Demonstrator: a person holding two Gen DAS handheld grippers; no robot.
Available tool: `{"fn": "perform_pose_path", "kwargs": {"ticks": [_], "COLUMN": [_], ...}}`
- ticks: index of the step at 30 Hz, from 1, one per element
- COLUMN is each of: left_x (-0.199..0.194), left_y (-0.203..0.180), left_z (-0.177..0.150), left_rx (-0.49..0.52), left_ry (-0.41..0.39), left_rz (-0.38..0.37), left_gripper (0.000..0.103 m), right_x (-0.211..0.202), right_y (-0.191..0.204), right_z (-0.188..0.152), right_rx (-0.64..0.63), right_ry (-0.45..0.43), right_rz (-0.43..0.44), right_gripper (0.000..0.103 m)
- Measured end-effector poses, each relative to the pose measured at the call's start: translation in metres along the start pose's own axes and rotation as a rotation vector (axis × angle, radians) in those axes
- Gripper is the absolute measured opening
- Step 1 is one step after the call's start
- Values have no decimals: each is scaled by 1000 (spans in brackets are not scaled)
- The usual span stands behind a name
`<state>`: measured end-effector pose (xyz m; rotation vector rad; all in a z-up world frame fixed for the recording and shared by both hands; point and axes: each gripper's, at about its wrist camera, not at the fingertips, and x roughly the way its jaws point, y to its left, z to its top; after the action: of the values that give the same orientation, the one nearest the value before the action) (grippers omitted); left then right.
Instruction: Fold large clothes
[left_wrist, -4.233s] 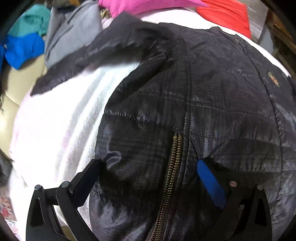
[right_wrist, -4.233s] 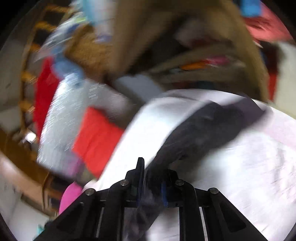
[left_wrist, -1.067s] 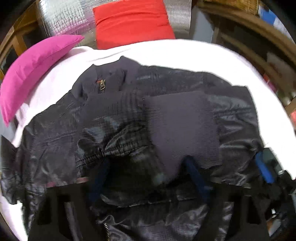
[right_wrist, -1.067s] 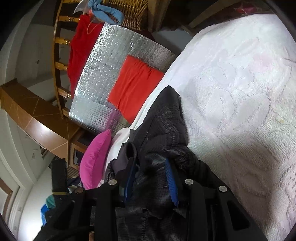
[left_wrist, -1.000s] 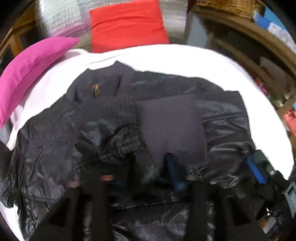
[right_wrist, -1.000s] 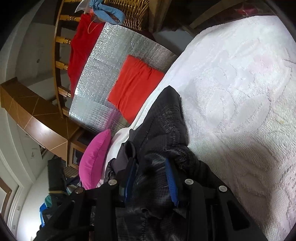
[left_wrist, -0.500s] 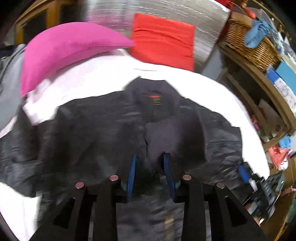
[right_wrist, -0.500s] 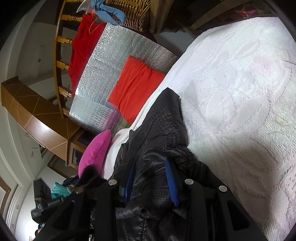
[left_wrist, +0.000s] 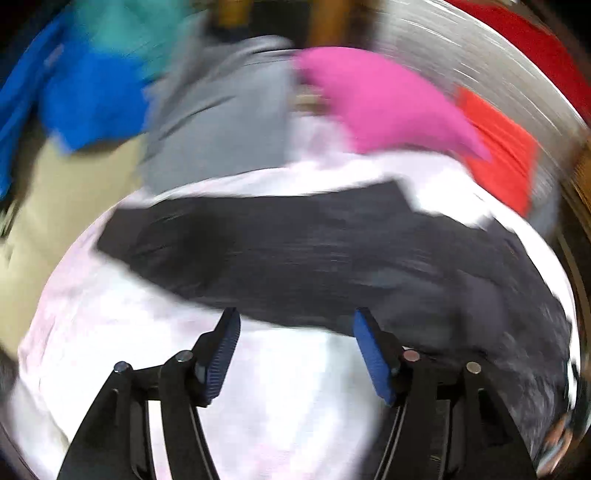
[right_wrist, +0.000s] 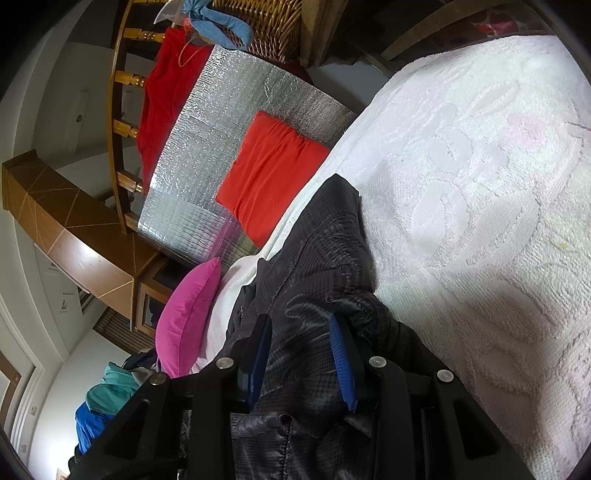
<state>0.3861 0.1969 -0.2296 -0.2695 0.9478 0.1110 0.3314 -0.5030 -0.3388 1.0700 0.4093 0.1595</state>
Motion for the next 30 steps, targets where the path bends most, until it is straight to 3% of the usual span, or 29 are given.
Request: {"fn": "perform_pose_path", "kwargs": {"ticks": [4, 7, 15, 18, 19, 22, 26, 30], "left_x": [27, 49, 92, 102, 104, 110, 109, 90], "left_y": [77, 111, 146, 157, 159, 165, 166, 144], "left_z": [11, 14, 17, 25, 26, 31, 34, 46], "left_rx": [-241, -367, -556, -607, -616, -648, -653, -563], "left_ry": [0, 18, 41, 5, 0, -13, -37, -90], "left_rz": [32, 1, -41, -57, -55, -18, -14, 24], "left_gripper": [66, 66, 66, 65, 64, 36, 25, 17], "right_x": [1, 1, 2, 2, 2, 2, 2, 1], "right_y": [1, 1, 1, 1, 1, 0, 0, 0], "right_z": [0, -1, -1, -1, -1, -1, -1, 0], "right_rx": [-5, -7, -7, -7, -8, -7, -6, -4], "right_ry": [-1, -2, -3, -3, -3, -4, -4, -5], "right_rz": [-4, -5, -6, -6, -7, -6, -6, -2], "right_gripper": [36, 36, 36, 36, 36, 36, 36, 36]}}
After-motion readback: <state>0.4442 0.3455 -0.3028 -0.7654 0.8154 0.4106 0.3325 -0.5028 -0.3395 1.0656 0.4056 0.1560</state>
